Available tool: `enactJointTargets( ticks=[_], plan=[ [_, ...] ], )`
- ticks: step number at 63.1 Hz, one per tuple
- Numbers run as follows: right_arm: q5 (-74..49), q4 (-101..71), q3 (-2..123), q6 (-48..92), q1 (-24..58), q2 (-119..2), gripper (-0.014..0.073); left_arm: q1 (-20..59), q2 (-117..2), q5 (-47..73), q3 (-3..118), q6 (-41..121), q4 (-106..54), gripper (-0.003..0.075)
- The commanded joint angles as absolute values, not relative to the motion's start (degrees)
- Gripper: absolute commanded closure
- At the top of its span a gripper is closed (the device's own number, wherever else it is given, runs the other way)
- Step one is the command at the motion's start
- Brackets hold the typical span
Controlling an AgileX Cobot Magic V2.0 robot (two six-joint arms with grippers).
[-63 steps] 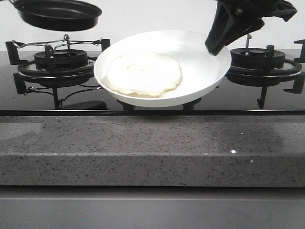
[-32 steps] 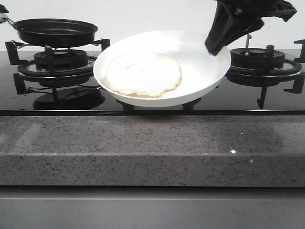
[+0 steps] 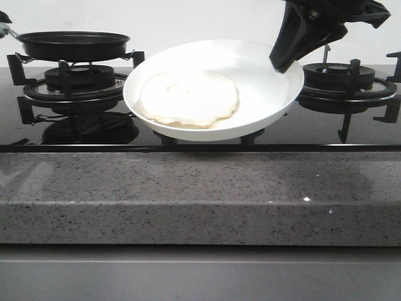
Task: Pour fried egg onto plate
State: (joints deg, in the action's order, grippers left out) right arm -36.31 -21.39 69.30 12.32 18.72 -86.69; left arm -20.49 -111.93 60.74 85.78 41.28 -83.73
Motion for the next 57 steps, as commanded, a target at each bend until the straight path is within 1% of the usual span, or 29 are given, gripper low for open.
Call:
enactJointTargets(
  ticks=[1,5,9,19,34,45,51,57],
  plan=[
    [-33.2,-22.9,71.0,12.6,18.8,-84.5,0.0710,-20.6,-108.9,63.2,87.4,41.7,-86.9,0.0295],
    [-33.2,-22.9,71.0,12.6,18.8,-84.5,0.0710,-20.6,-108.9,63.7,88.0,41.7,-85.8,0.0220],
    [-33.2,-22.9,71.0,12.6,18.8,-84.5,0.0710,-20.7,-108.7,63.8,89.2,41.7,-83.1,0.0175],
    [-33.2,-22.9,71.0,12.6,18.8,-84.5,0.0710,-20.7,-108.0,64.8,92.8,37.9,-77.4,0.0173],
    [-33.3,-22.9,71.0,12.6,18.8,-84.5,0.0710,-20.7,-104.9,63.2,99.1,27.6,-57.9,0.0174],
    [-33.2,-22.9,71.0,12.6,18.8,-84.5,0.0710,-20.4,-100.5,63.1,101.8,23.6,-46.8,0.0174],
    [-33.2,-22.9,71.0,12.6,18.8,-84.5,0.0710,-18.9,-97.0,63.0,101.8,21.9,-40.6,0.0174],
    [-33.2,-22.9,71.0,12.6,18.8,-84.5,0.0710,-15.4,-93.9,62.6,101.8,19.9,-35.1,0.0174]
  ],
)
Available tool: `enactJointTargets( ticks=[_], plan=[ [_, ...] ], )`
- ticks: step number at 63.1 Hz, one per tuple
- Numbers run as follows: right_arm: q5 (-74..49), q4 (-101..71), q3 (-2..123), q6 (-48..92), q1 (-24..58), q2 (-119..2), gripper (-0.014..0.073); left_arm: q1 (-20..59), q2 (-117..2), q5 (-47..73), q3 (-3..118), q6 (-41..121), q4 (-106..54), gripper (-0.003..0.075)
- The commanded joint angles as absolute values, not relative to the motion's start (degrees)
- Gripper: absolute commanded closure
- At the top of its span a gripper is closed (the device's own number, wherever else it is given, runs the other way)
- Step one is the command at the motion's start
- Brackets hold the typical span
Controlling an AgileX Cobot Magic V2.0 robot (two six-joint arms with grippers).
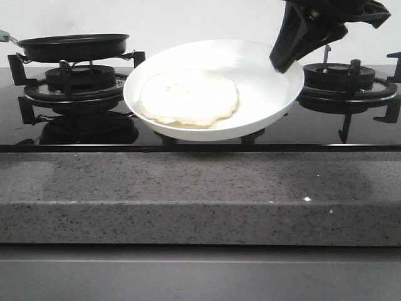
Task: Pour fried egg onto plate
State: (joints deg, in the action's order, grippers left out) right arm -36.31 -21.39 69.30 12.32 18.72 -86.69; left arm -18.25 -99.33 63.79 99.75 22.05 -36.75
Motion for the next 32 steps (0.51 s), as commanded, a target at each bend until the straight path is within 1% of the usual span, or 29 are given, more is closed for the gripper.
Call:
enactJointTargets(
  ticks=[1,7,10,13,21,25,32],
  plan=[
    [-33.2,-22.9,71.0,12.6,18.8,-84.5,0.0710,-14.7,-93.5,62.6,101.8,19.5,-33.7,0.0174],
    [-33.2,-22.9,71.0,12.6,18.8,-84.5,0.0710,-9.4,-90.8,62.9,101.4,17.1,-27.6,0.0174],
    [-33.2,-22.9,71.0,12.6,18.8,-84.5,0.0710,-5.3,-89.1,63.0,100.7,15.1,-21.5,0.0174],
    [-33.2,-22.9,71.0,12.6,18.8,-84.5,0.0710,-3.0,-87.6,63.0,100.1,12.7,-16.7,0.0174],
    [-33.2,-22.9,71.0,12.6,18.8,-84.5,0.0710,4.1,-81.4,61.1,95.7,8.0,-5.6,0.0174],
    [-33.2,-22.9,71.0,12.6,18.8,-84.5,0.0710,6.3,-76.9,58.3,91.8,6.9,-5.1,0.0174],
    [-33.2,-22.9,71.0,12.6,18.8,-84.5,0.0710,7.4,-70.1,54.4,84.9,6.8,-6.2,0.0174]
  ],
)
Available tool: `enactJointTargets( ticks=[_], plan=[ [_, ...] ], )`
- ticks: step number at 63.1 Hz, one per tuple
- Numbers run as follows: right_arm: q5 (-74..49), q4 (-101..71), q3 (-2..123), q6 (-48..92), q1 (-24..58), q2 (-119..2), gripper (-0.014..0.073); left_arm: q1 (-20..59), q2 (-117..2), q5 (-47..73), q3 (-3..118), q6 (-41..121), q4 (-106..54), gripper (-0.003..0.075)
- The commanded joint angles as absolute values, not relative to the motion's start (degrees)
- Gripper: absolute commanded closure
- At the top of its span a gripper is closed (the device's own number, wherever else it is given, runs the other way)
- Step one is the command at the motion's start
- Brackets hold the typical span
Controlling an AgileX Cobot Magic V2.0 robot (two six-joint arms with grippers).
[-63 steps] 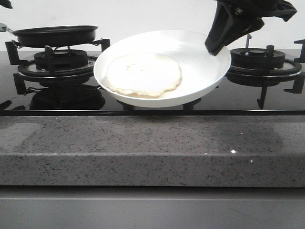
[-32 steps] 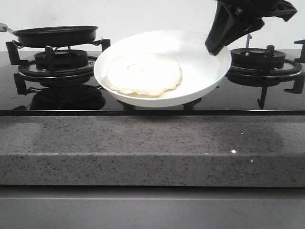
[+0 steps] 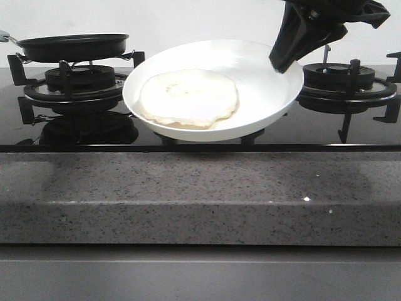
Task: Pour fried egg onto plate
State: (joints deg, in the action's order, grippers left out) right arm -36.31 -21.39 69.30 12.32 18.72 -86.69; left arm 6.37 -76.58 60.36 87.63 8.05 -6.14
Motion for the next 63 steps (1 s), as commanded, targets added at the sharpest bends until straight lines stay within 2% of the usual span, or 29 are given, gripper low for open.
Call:
enactJointTargets(
  ticks=[1,17,35,63],
  plan=[
    [-33.2,-22.9,71.0,12.6,18.8,-84.5,0.0710,7.4,-69.2,54.0,83.4,6.8,-6.4,0.0174],
    [-33.2,-22.9,71.0,12.6,18.8,-84.5,0.0710,7.4,-53.4,48.4,65.3,6.8,-8.5,0.0174],
    [-33.2,-22.9,71.0,12.6,18.8,-84.5,0.0710,7.4,-41.3,46.3,51.2,6.8,-12.8,0.0174],
    [-32.3,-23.4,73.9,11.3,17.9,-84.6,0.0710,7.4,-37.5,45.7,47.5,6.8,-12.8,0.0174]
  ],
)
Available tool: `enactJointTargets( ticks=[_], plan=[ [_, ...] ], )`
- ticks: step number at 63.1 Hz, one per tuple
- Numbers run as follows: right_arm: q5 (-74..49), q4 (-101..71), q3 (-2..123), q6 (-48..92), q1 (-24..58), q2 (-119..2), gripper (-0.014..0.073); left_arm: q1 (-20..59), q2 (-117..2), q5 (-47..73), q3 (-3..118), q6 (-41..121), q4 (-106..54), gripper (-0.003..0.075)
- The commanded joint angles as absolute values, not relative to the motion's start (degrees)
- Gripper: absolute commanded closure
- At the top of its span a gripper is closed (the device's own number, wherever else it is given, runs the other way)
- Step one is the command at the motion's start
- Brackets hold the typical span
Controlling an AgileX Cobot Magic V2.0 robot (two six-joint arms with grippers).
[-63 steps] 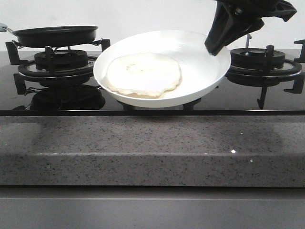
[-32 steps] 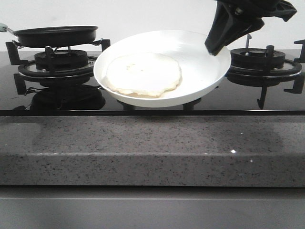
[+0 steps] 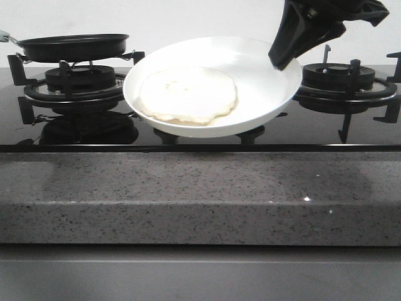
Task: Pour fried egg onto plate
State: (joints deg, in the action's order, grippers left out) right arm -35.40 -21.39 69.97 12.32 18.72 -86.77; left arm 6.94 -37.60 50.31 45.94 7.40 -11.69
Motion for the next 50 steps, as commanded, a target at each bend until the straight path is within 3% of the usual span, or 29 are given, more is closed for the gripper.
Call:
enactJointTargets(
  ticks=[1,18,50],
  plan=[
    [-32.6,-23.6,74.4,10.6,17.7,-84.7,0.0710,7.4,-37.5,45.6,47.5,6.8,-12.8,0.0174],
    [-39.3,-26.3,85.8,5.7,11.8,-90.2,0.0710,7.4,-37.5,44.6,47.5,6.8,-12.8,0.0174],
    [-44.5,-27.6,103.5,4.4,11.1,-108.2,0.0710,7.4,-37.5,44.6,47.5,6.8,-12.8,0.0174]
  ],
)
